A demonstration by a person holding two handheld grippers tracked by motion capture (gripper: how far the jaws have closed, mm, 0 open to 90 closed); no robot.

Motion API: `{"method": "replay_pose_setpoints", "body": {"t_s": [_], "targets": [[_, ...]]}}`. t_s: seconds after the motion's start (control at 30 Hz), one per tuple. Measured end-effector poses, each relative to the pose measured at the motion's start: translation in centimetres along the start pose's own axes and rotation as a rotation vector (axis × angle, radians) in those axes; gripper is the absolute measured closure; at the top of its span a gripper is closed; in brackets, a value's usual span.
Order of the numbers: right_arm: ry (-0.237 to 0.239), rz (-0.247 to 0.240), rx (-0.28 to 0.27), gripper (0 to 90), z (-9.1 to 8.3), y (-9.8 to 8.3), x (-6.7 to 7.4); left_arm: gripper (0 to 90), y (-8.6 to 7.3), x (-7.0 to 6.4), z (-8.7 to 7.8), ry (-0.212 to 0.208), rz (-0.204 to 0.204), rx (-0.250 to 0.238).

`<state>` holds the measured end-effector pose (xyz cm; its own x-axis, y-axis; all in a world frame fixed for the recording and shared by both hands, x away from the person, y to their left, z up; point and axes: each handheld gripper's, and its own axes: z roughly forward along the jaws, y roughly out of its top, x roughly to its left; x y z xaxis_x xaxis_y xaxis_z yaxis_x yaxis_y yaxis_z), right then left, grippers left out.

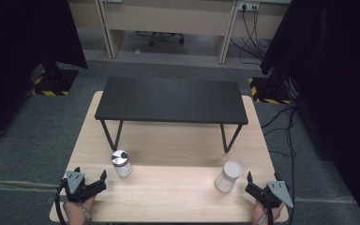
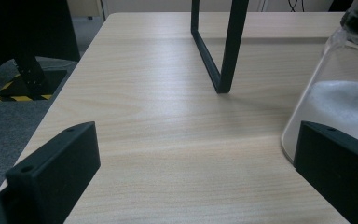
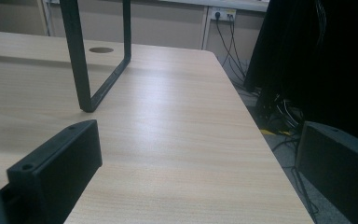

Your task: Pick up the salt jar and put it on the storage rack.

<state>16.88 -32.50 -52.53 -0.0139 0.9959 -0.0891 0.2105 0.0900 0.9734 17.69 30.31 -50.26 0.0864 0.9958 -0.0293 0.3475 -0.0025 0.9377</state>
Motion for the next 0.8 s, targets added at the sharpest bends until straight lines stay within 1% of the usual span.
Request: {"method": "replay_pose_setpoints", "body": {"t_s": [0.17, 0.37, 0.57, 0.6, 0.63, 0.7, 0.8], "targets": [[0.001, -0.003, 0.003, 0.2, 0.0, 0.0, 0.0, 0.0, -0.1, 0.0, -0.1, -0.007, 0.005, -0.004], [0.0, -0.009, 0.005, 0.2, 0.1, 0.1, 0.1, 0.0, -0.4, 0.2, -0.4, -0.03, 0.019, -0.02], [-0.001, -0.014, 0.011, 0.2, 0.1, 0.2, 0.1, 0.0, -0.8, 0.7, -0.6, -0.051, 0.001, -0.049], [-0.001, -0.016, 0.013, 0.2, 0.1, 0.2, 0.1, 0.0, -0.9, 1.0, -0.7, -0.068, -0.003, -0.057], [-0.001, -0.016, 0.013, 0.2, 0.1, 0.2, 0.1, 0.0, -0.9, 1.0, -0.7, -0.068, -0.003, -0.057], [-0.002, -0.02, 0.016, 0.2, 0.1, 0.3, 0.2, 0.0, -1.0, 1.2, -0.8, -0.088, -0.004, -0.064], [-0.002, -0.02, 0.019, 0.2, 0.2, 0.3, 0.2, 0.0, -1.1, 1.4, -0.8, -0.109, 0.009, -0.068]]}}
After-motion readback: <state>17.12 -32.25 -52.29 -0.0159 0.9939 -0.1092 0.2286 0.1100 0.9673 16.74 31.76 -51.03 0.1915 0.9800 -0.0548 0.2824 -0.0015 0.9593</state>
